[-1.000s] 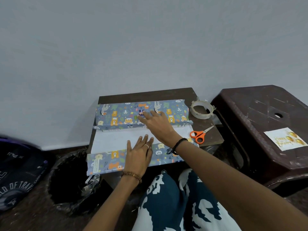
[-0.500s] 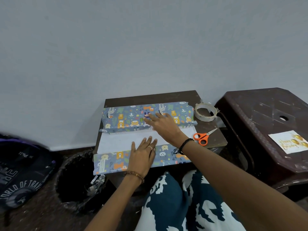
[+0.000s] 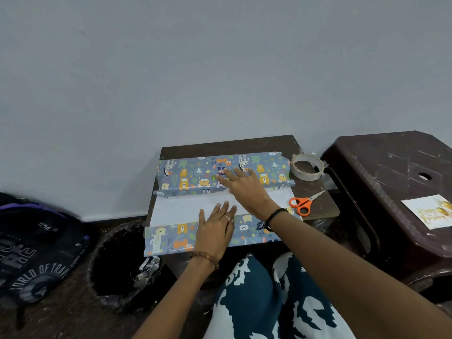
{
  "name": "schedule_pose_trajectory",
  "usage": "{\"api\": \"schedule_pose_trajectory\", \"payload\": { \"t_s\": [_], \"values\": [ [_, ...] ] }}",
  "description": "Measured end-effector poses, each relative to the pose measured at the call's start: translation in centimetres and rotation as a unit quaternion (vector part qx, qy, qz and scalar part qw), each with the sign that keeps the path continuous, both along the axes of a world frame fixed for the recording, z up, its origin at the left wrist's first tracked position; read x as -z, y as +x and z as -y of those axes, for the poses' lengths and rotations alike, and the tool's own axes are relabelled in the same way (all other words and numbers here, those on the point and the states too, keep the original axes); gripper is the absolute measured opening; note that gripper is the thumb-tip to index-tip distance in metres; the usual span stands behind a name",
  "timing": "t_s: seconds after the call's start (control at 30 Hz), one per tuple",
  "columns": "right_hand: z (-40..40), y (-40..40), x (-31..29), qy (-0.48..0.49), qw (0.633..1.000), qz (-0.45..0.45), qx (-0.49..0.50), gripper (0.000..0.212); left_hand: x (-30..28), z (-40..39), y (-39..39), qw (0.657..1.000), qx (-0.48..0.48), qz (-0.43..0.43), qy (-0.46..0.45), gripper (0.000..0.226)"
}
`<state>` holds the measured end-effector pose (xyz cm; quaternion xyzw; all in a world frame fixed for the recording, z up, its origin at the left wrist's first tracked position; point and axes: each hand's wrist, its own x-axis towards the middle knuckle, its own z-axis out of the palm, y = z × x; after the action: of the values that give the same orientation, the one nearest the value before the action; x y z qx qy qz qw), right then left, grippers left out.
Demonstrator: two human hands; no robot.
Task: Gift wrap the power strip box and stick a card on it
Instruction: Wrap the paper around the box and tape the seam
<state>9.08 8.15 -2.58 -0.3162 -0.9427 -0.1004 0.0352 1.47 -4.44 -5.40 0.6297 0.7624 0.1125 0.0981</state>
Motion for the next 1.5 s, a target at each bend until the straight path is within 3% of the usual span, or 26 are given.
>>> {"api": "schedule_pose_trajectory", "payload": {
  "t_s": [0.4, 0.57, 0.7, 0.77, 0.87, 0.93, 0.97, 1.1, 1.23, 1.5],
  "values": [
    [0.5, -0.3, -0.2, -0.013, 0.999, -0.035, 0.010, 0.064, -0.1, 0.2, 0.0, 1.000, -0.001, 0.029, 0.002, 0.044],
    [0.8, 0.0, -1.3, -0.048, 0.997, -0.048, 0.024, 0.063, -1.0, -0.1, -0.5, 0.989, -0.033, 0.135, 0.042, 0.038],
    [2.4, 1.5, -1.8, -0.133, 0.972, -0.185, 0.052, 0.061, -1.7, 0.2, -1.1, 0.955, -0.137, 0.215, 0.154, 0.033],
    [3.6, 2.1, -1.1, -0.126, 0.924, -0.347, 0.100, 0.047, -1.6, 0.4, -1.3, 0.958, -0.149, 0.178, 0.166, 0.038],
    [5.2, 2.8, -0.6, -0.166, 0.771, -0.557, 0.262, 0.029, -1.3, 0.6, -1.4, 0.977, -0.138, 0.096, 0.134, 0.049],
    [5.5, 2.8, 0.0, -0.245, 0.689, -0.598, 0.327, 0.027, -0.9, 0.6, -1.2, 0.987, -0.113, 0.025, 0.114, 0.056],
    [5.7, 2.7, 0.3, -0.263, 0.680, -0.597, 0.336, 0.026, -1.0, 0.5, -1.0, 0.989, -0.097, -0.005, 0.113, 0.058],
    [5.7, 2.6, 1.3, -0.285, 0.671, -0.597, 0.335, 0.026, -2.4, -0.6, -0.8, 0.994, -0.061, -0.079, 0.036, 0.052],
    [5.3, 3.2, 1.9, -0.286, 0.693, -0.575, 0.328, 0.026, -2.9, -1.5, -0.8, 0.994, -0.041, -0.102, -0.012, 0.047],
    [4.1, 4.2, 3.3, -0.294, 0.729, -0.540, 0.302, 0.029, -2.5, -1.4, -0.6, 0.992, -0.039, -0.121, -0.019, 0.044]
  ]
}}
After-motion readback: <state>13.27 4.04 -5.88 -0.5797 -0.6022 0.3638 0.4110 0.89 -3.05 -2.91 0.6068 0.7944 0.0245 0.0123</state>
